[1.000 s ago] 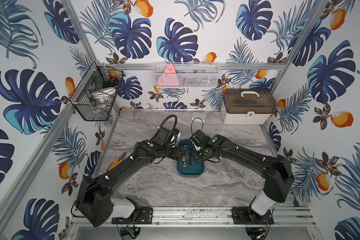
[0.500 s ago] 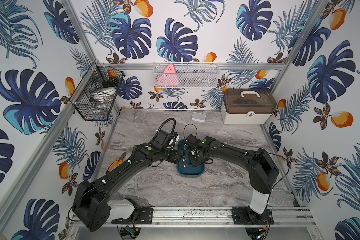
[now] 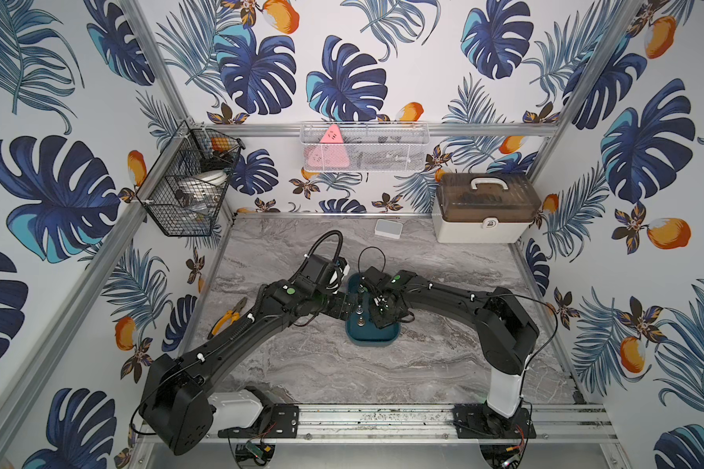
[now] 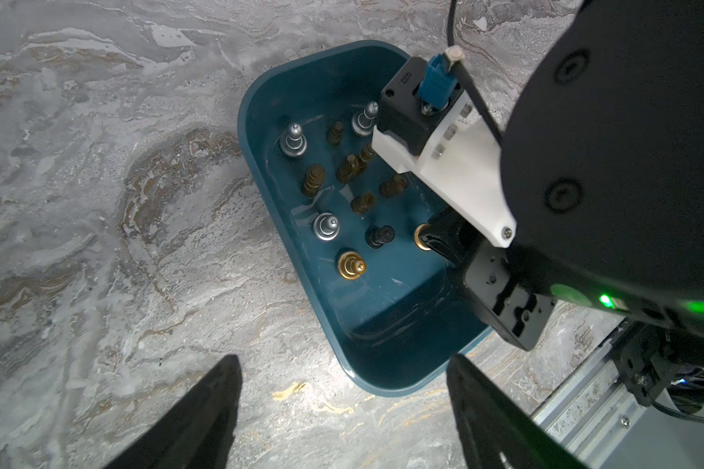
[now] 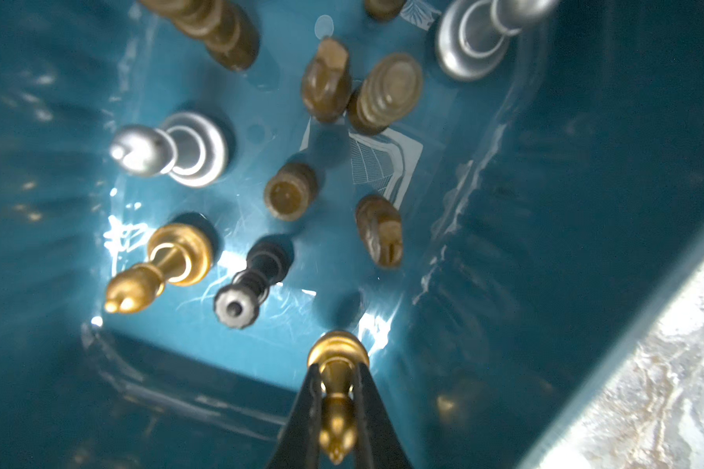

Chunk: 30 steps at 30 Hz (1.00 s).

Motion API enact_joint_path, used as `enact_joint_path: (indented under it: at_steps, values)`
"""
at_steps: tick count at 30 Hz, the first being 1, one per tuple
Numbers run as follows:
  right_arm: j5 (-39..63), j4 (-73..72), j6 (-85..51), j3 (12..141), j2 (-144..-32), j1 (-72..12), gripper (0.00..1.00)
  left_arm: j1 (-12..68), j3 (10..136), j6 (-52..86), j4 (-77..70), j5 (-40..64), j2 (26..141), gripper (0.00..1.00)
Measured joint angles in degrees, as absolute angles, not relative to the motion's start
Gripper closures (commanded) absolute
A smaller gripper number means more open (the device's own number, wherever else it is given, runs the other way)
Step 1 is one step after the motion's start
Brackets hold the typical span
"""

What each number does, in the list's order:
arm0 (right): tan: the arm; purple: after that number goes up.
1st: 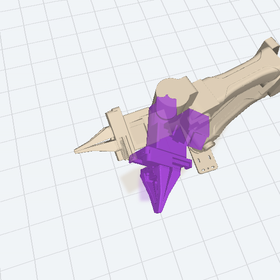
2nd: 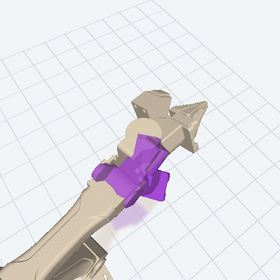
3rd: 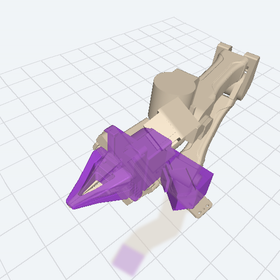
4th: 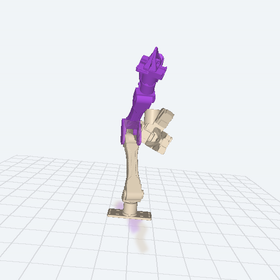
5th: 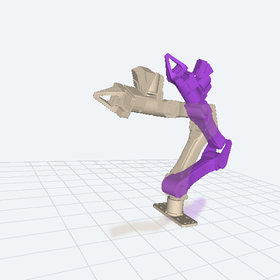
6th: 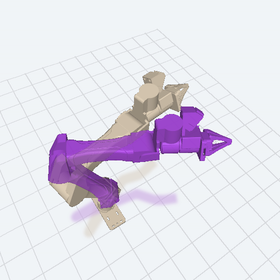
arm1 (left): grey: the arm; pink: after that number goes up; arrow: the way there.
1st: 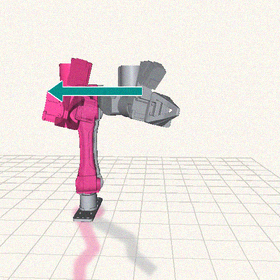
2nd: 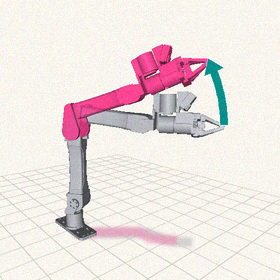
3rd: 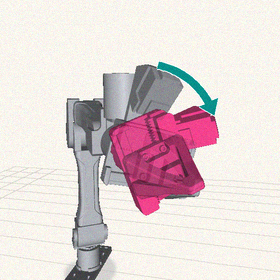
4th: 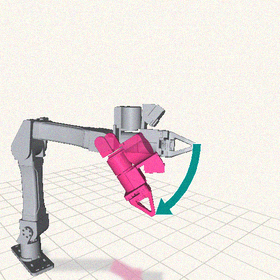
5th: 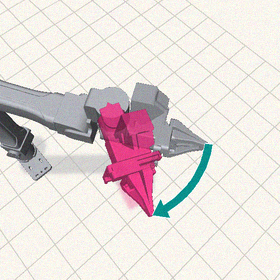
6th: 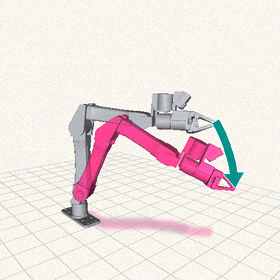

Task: Put the chess pieces into the storage box
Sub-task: Place the chess piece in the storage box.

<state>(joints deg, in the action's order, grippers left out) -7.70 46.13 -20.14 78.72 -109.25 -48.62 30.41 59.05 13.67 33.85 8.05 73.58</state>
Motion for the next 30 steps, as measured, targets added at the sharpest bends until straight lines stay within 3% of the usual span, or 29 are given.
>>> enact_joint_path:
  at_steps: [19, 30]
  values:
    - [-7.9, 43.1, -20.1, 77.4, -110.3, -48.4, 0.87, 30.4, 59.0, 13.7, 33.8, 7.9, 73.6, 0.17]
    - [-8.6, 42.7, -20.1, 77.2, -110.1, -48.4, 0.70, 30.4, 59.0, 13.7, 33.9, 7.9, 73.6, 0.17]
